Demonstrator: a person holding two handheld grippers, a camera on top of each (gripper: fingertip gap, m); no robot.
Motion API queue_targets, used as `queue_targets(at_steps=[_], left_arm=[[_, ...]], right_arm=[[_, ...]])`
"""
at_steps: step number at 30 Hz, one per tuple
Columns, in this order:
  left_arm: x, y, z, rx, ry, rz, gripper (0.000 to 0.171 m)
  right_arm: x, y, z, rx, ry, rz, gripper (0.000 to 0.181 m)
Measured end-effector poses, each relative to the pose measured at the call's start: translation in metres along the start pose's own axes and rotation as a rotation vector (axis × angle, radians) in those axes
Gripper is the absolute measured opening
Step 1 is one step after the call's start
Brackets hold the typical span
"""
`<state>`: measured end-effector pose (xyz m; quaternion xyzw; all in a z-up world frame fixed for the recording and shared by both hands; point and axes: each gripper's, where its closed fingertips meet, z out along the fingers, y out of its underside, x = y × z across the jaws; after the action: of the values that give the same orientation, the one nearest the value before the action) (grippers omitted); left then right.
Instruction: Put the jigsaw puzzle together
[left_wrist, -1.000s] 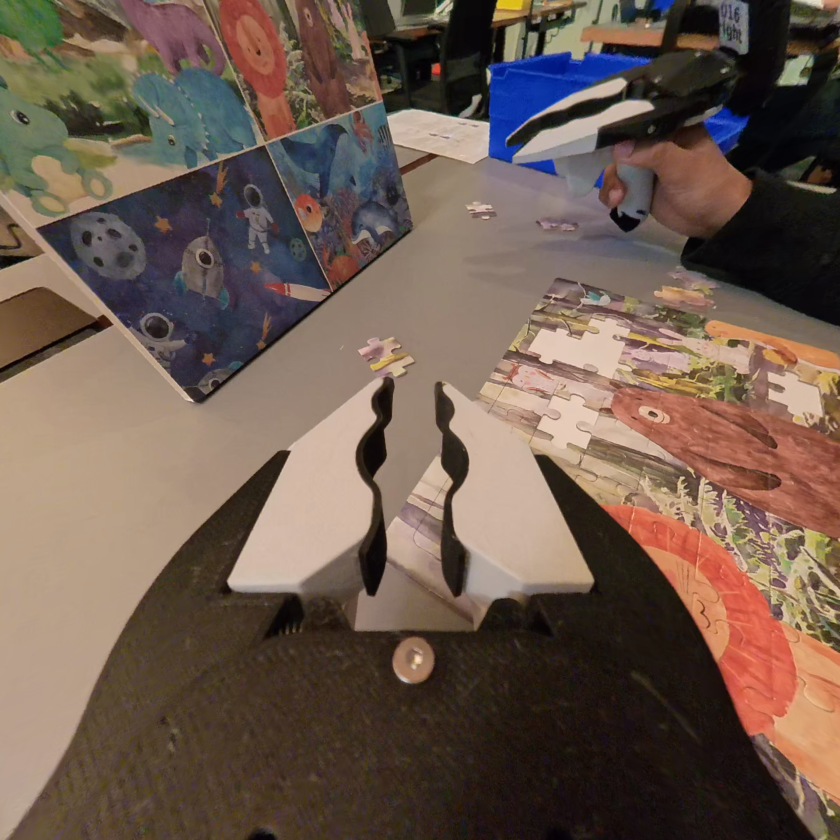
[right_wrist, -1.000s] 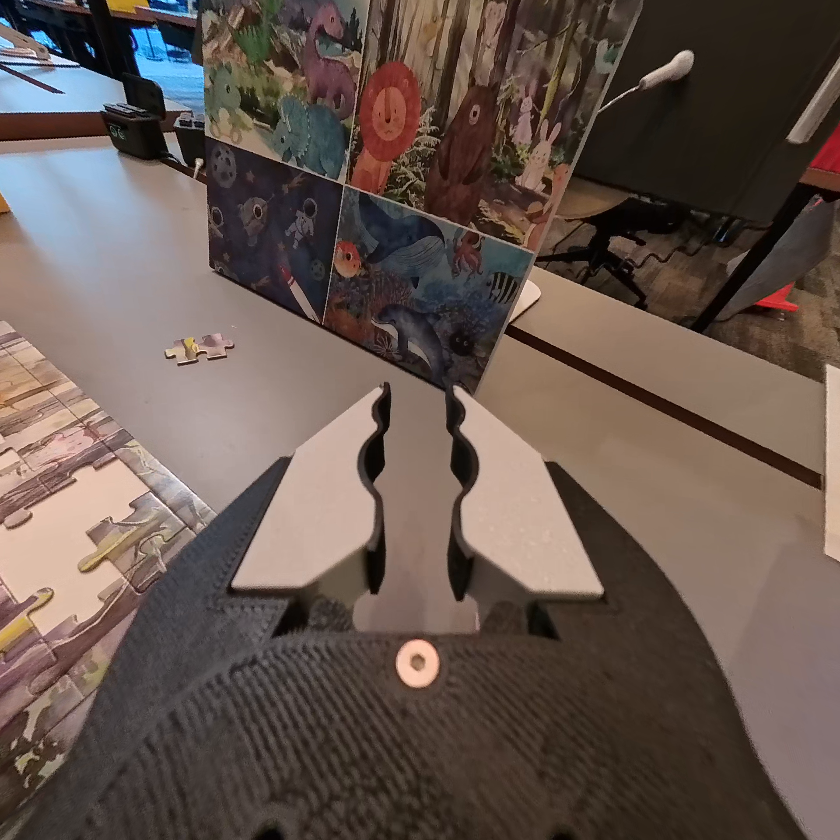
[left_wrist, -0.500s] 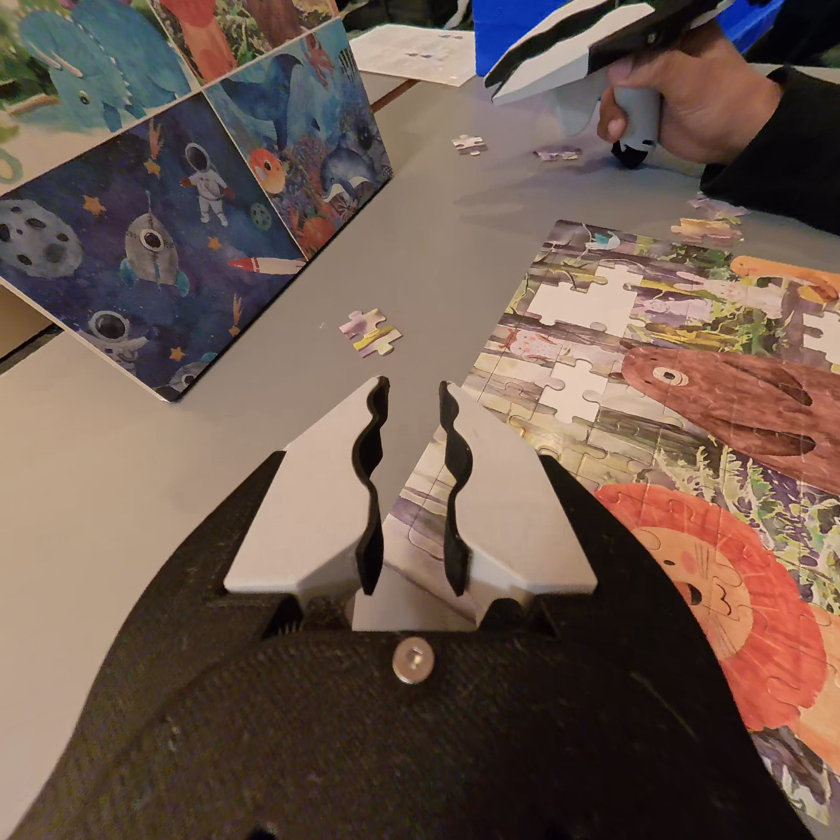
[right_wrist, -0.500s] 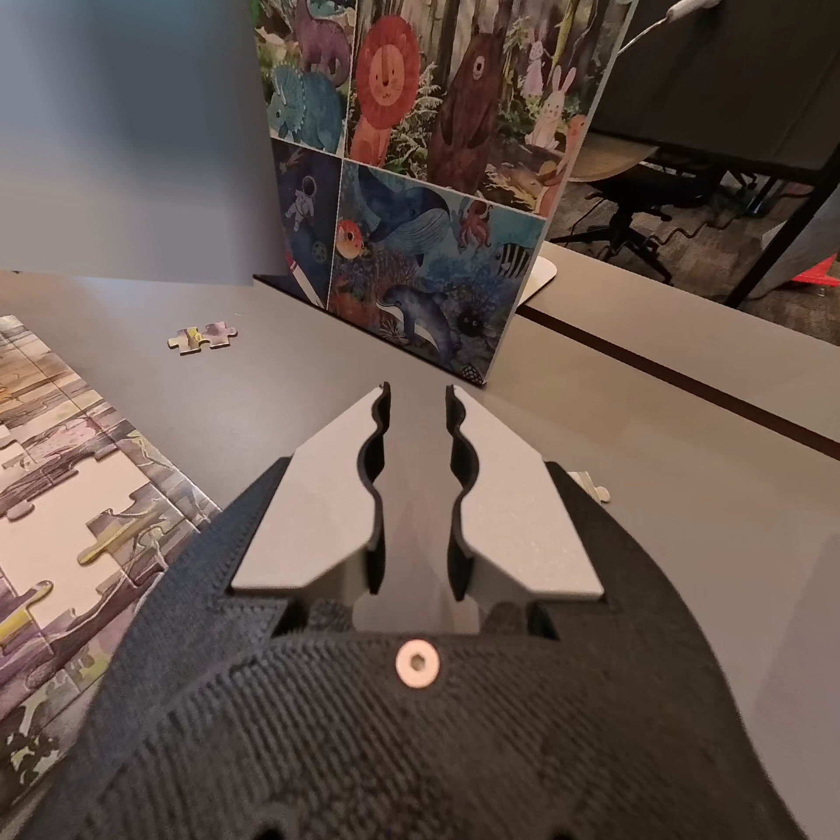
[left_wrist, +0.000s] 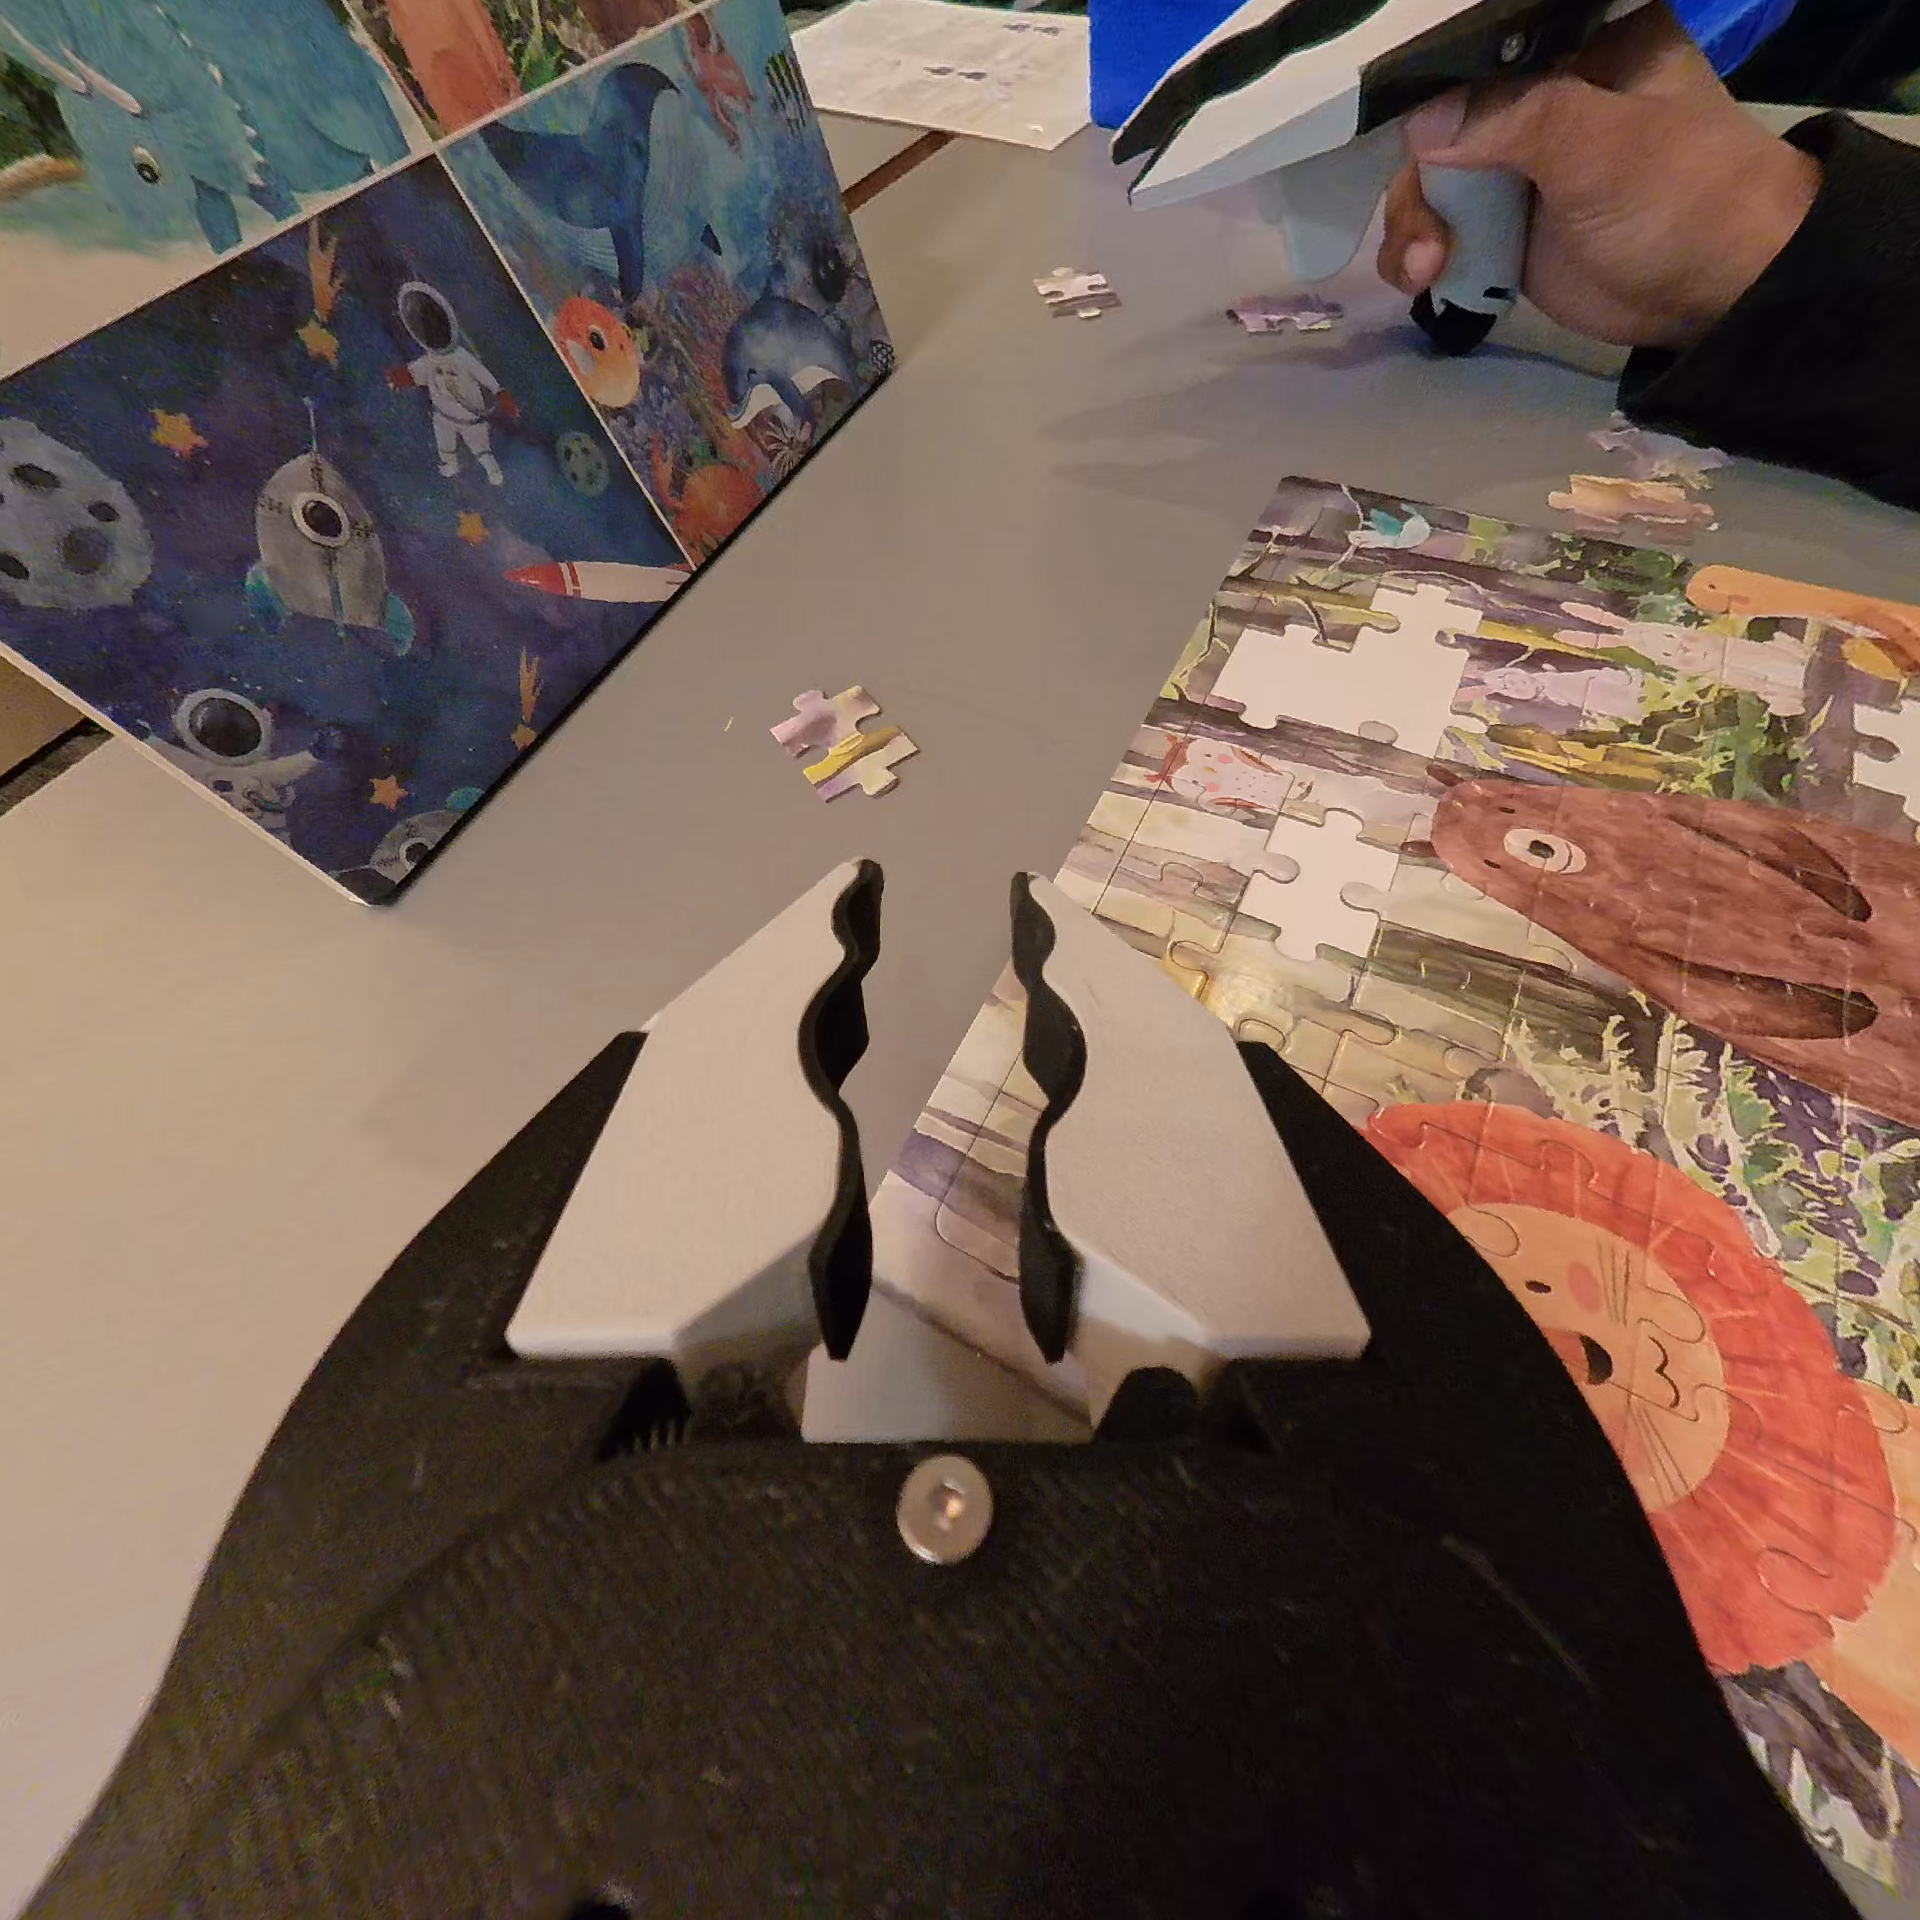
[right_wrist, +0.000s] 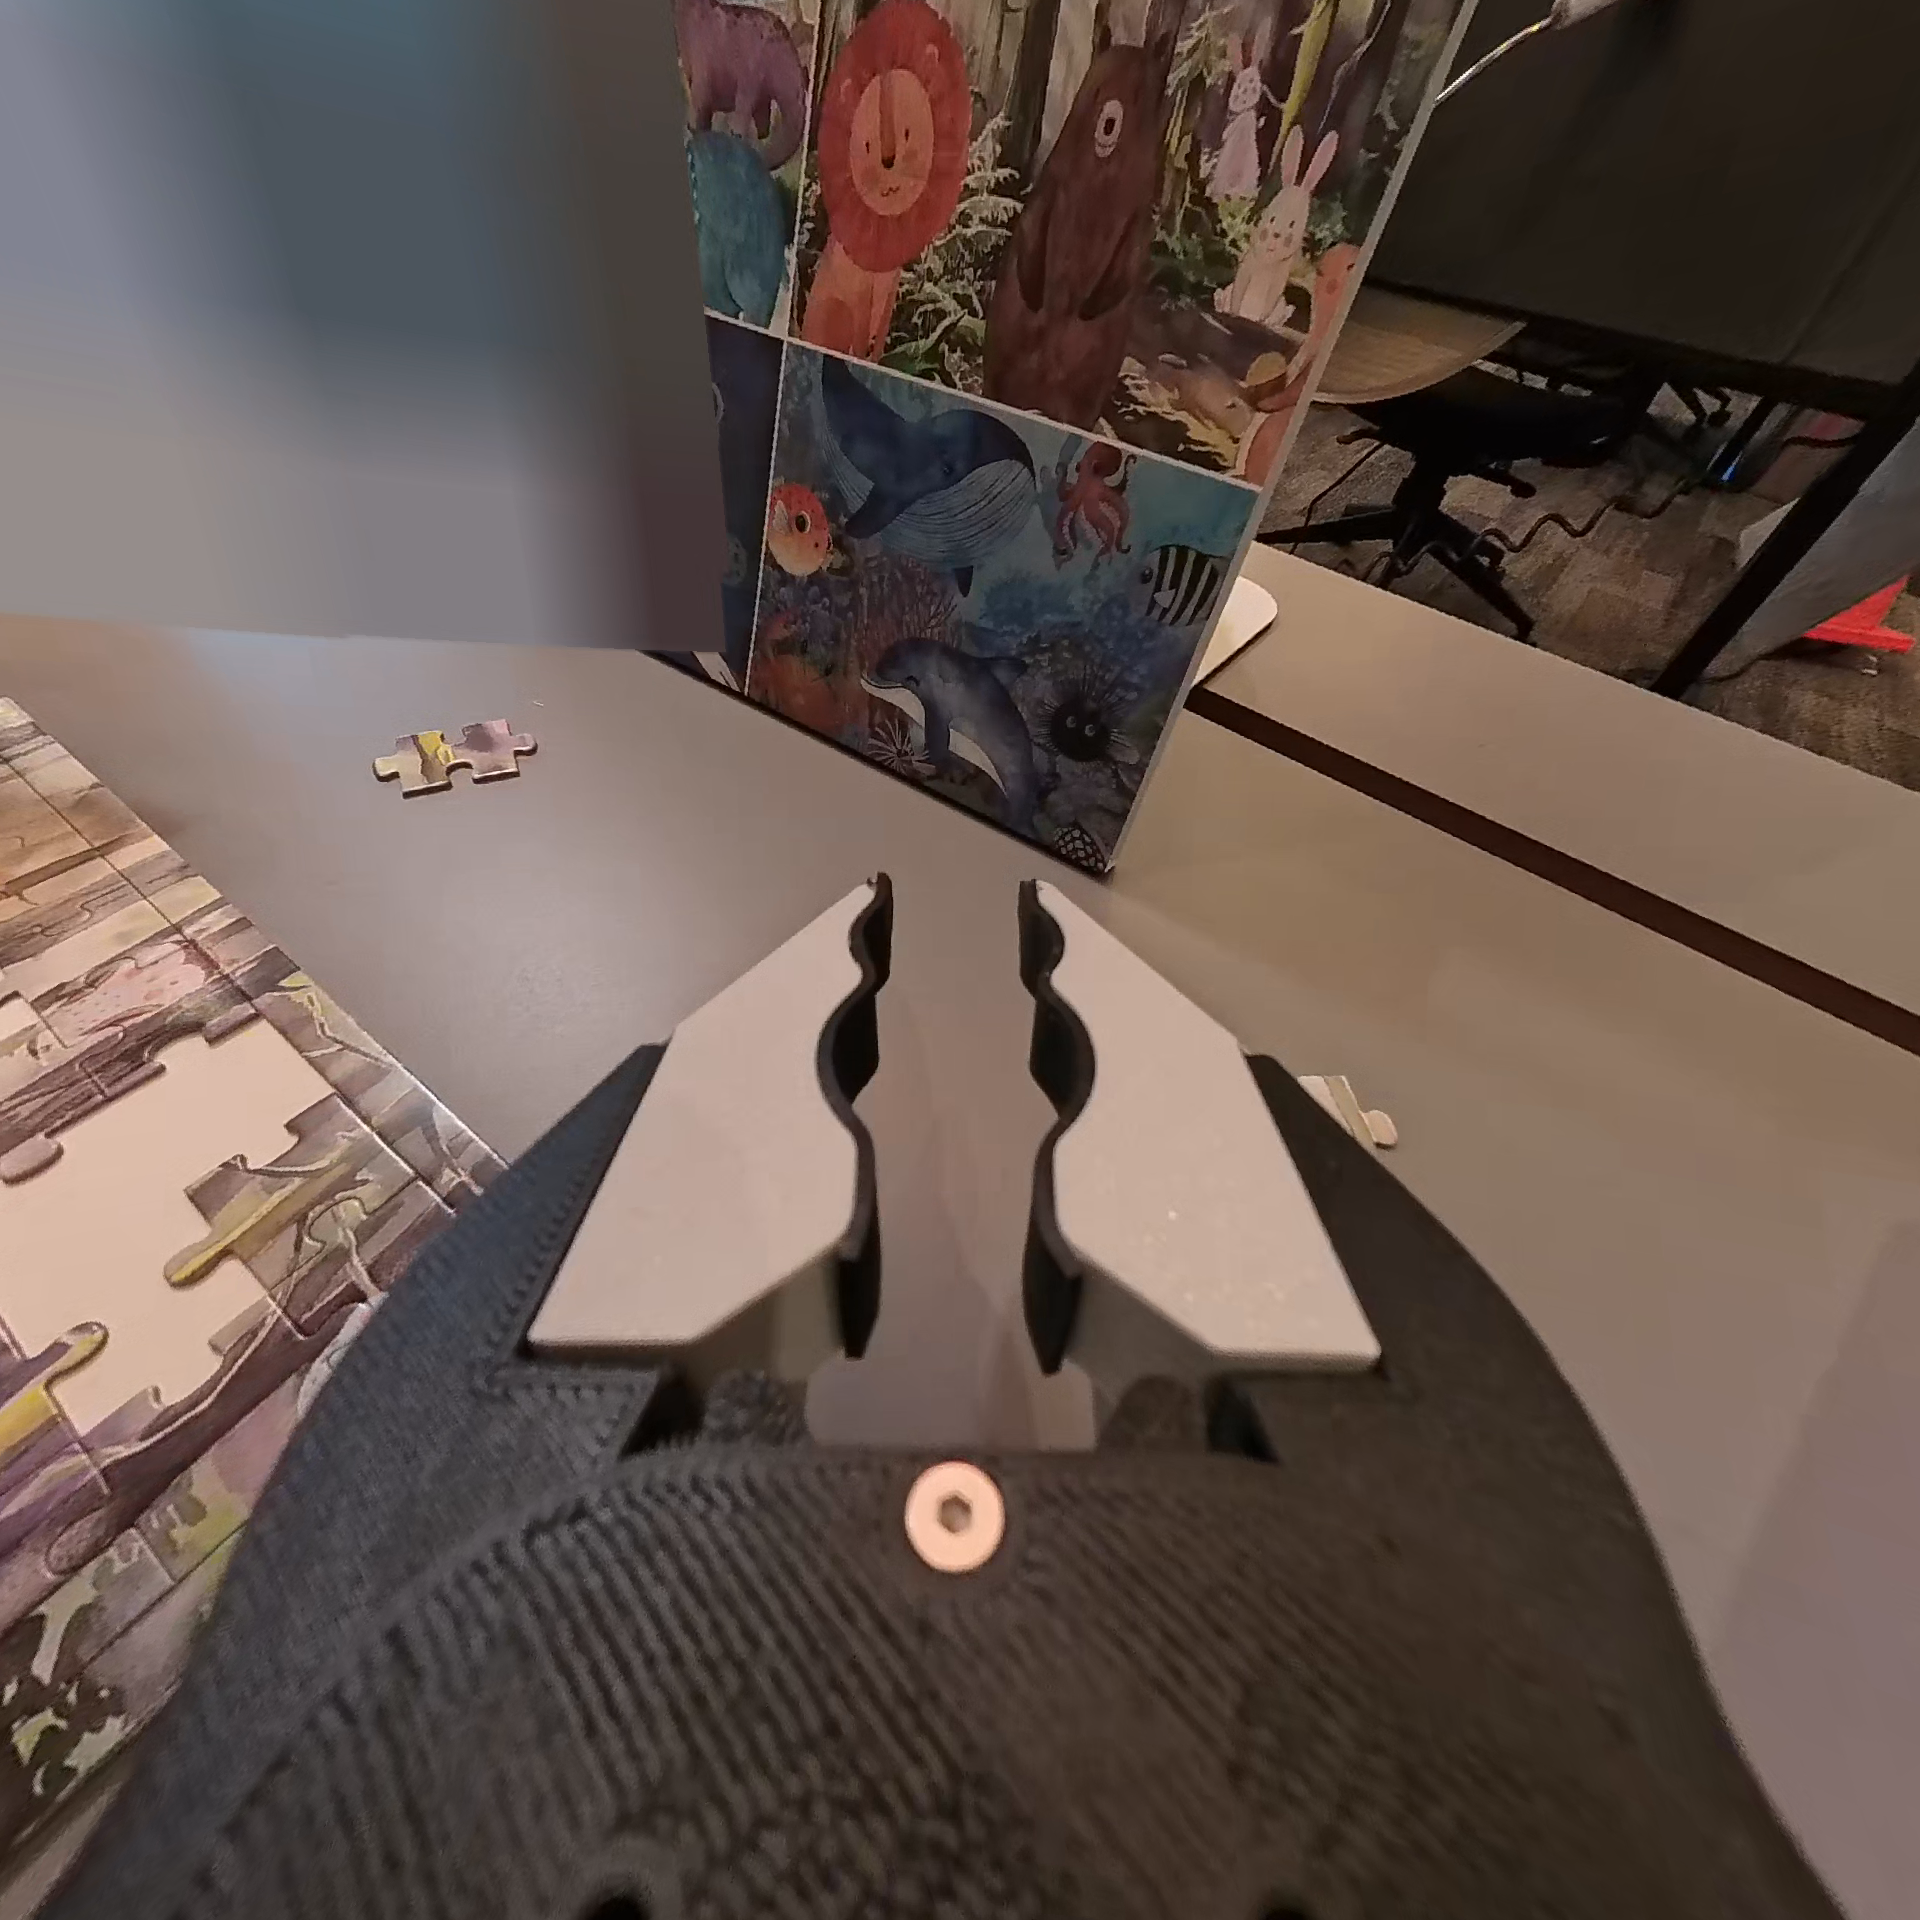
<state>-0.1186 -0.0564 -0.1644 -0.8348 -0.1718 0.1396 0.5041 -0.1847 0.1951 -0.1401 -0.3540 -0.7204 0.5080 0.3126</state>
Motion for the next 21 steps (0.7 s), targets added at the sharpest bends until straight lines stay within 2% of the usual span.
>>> queue_targets(at_steps=[21], left_arm=[[-0.0019,0.0018,0.0018,-0.016,0.000,-0.015,0.025]], right_arm=[[-0.0012,0.0059,0.0051,-0.044,0.007,-0.017,0.025]])
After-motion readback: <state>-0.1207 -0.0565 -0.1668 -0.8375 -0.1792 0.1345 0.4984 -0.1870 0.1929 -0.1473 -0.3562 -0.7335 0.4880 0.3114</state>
